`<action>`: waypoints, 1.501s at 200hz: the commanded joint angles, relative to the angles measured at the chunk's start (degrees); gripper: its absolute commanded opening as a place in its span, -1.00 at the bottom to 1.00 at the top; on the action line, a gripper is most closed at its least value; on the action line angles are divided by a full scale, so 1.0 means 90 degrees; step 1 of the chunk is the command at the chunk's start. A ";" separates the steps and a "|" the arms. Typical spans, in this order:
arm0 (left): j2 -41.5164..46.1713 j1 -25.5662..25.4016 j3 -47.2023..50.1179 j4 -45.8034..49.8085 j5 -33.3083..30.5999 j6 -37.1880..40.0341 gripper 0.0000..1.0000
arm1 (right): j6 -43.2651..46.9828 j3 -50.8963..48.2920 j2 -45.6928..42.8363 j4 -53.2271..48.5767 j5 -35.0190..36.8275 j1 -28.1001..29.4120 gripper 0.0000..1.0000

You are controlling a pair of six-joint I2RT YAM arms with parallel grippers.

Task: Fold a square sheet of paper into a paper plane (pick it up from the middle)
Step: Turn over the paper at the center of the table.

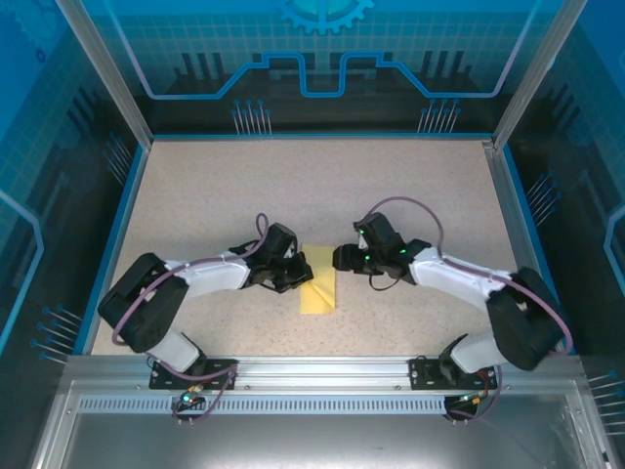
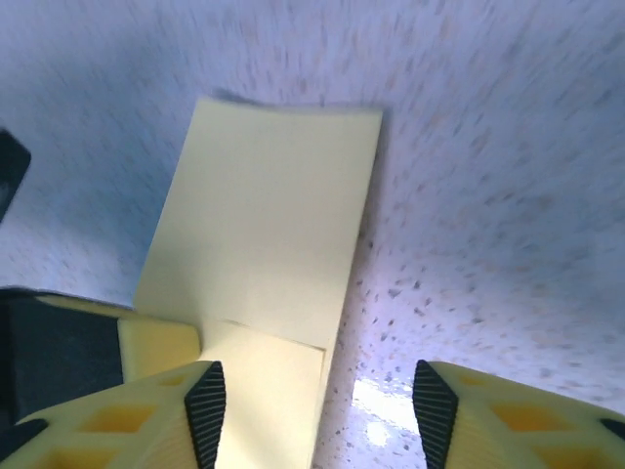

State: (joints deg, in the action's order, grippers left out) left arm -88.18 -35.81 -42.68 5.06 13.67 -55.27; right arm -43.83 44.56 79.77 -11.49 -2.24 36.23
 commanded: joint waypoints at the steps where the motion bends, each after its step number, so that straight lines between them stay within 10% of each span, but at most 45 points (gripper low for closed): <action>1: 0.0638 -0.0044 -0.0760 0.1808 -0.0806 0.1035 -0.91 | 0.0024 -0.0172 -0.0648 -0.0783 0.0869 -0.0251 0.35; 66: 0.1025 -0.0162 -0.2784 0.4613 -0.3674 0.3198 -0.89 | 0.0261 -0.0691 -0.2098 -0.1380 0.1630 -0.0749 0.87; 127: -0.1428 -0.1048 -0.4260 0.5980 -0.7518 0.3001 -0.88 | 0.0117 -0.1017 -0.2587 -0.1593 0.1685 -0.0983 0.94; 300: -0.3666 -0.1880 -0.4594 0.4342 -0.5280 0.2475 -0.51 | -0.0109 -0.1393 -0.2935 -0.1818 0.1516 -0.1468 0.94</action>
State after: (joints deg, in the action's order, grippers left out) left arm -120.33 -52.62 -83.83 46.11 -38.00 -31.62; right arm -43.94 32.23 53.06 -27.42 11.73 24.32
